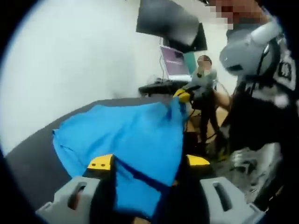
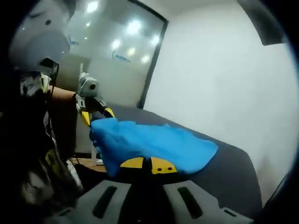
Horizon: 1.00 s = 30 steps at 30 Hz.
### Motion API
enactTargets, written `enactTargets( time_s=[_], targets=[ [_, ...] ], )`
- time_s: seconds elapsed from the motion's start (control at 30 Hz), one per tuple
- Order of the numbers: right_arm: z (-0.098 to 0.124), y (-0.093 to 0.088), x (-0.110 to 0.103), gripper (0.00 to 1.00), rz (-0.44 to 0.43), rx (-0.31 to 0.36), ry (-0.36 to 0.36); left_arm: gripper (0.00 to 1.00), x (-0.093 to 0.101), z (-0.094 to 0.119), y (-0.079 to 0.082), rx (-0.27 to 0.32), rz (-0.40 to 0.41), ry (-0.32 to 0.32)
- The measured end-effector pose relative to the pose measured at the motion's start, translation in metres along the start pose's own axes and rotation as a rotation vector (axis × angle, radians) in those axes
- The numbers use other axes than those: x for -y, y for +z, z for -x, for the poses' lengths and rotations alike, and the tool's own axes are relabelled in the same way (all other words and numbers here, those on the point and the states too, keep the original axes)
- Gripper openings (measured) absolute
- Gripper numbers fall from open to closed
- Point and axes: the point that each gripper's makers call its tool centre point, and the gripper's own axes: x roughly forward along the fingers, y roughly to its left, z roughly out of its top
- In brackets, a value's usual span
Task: Spread out the cloth and fold it
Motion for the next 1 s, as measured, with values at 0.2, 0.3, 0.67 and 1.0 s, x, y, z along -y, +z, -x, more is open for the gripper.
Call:
enactTargets(
  time_s=[0.2, 0.3, 0.67, 1.0],
  targets=[
    [0.008, 0.0, 0.0, 0.01, 0.014, -0.001, -0.011, 0.51, -0.015, 0.038, 0.038, 0.24, 0.217, -0.077],
    [0.007, 0.0, 0.001, 0.01, 0.011, 0.001, -0.011, 0.52, -0.034, 0.039, 0.055, 0.361, 0.319, -0.051],
    [0.007, 0.0, -0.001, 0.01, 0.018, 0.003, -0.005, 0.27, 0.002, -0.012, -0.004, -0.048, -0.113, -0.019],
    [0.011, 0.01, 0.002, 0.01, 0.042, 0.021, -0.022, 0.08, 0.003, 0.005, 0.043, -0.047, -0.015, -0.121]
  ],
)
